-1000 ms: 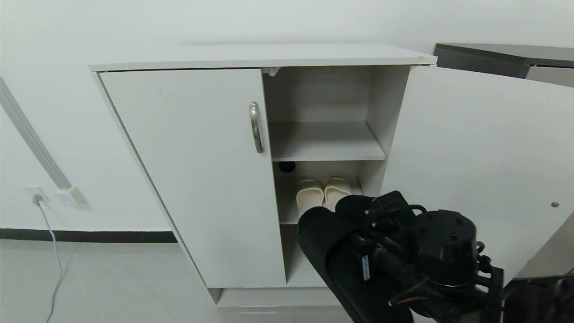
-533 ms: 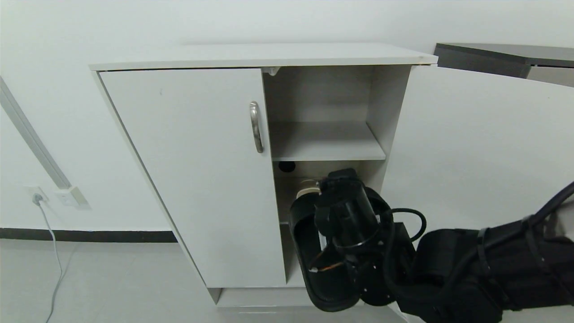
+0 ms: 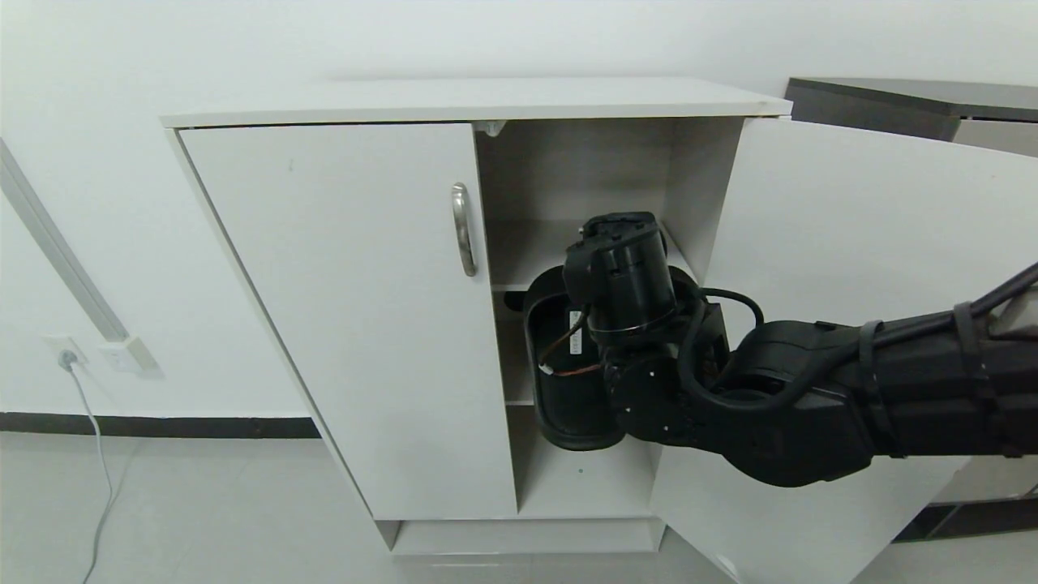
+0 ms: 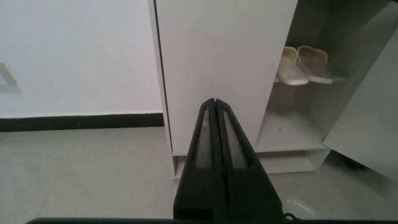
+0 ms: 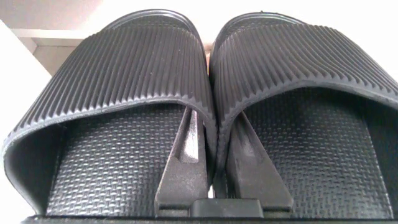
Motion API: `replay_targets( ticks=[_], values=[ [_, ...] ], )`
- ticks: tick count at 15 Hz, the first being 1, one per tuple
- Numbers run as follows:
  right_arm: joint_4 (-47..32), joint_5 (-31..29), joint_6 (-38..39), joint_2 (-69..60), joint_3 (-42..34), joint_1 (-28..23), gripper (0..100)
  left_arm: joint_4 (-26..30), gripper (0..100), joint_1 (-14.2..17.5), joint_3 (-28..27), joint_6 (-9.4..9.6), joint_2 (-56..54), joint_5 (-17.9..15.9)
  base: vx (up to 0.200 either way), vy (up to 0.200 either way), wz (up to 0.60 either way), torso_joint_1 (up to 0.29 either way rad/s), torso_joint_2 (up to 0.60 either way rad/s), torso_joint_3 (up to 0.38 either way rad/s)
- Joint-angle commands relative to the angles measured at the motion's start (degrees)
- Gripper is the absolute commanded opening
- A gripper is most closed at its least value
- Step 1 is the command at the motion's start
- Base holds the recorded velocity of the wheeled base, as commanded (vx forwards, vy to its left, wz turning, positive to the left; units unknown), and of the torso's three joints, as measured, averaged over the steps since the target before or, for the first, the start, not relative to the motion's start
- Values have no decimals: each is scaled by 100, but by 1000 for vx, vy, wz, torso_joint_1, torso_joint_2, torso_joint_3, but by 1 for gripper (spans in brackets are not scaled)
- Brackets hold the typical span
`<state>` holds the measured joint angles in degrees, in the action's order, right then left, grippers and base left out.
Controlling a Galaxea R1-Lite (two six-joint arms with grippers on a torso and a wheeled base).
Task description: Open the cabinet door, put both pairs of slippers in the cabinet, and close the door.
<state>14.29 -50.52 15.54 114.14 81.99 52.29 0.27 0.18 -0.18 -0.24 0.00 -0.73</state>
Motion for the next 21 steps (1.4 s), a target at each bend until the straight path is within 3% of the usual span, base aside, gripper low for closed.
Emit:
replay_targets(
  ticks=[1, 4, 14, 18, 21],
  values=[
    [13, -2, 1, 12, 10, -25, 0, 0, 0, -1, 1, -2, 0, 3, 0, 0, 0, 0, 0, 0],
    [21, -2, 1, -15, 18, -25, 0, 0, 0, -1, 1, 7, 0, -6, 0, 0, 0, 0, 0, 0],
    [21, -2, 1, -23, 18, -25, 0, 0, 0, -1, 1, 51, 0, -6, 200, 0, 0, 0, 2, 4],
    [13, 60, -51, -6, 45, -131, 0, 0, 0, -1, 1, 33, 0, -6, 0, 0, 0, 0, 0, 0],
    [-49, 420, -148, 91, 335, -307, 0, 0, 0, -1, 1, 33, 0, -6, 0, 0, 0, 0, 0, 0]
  ],
)
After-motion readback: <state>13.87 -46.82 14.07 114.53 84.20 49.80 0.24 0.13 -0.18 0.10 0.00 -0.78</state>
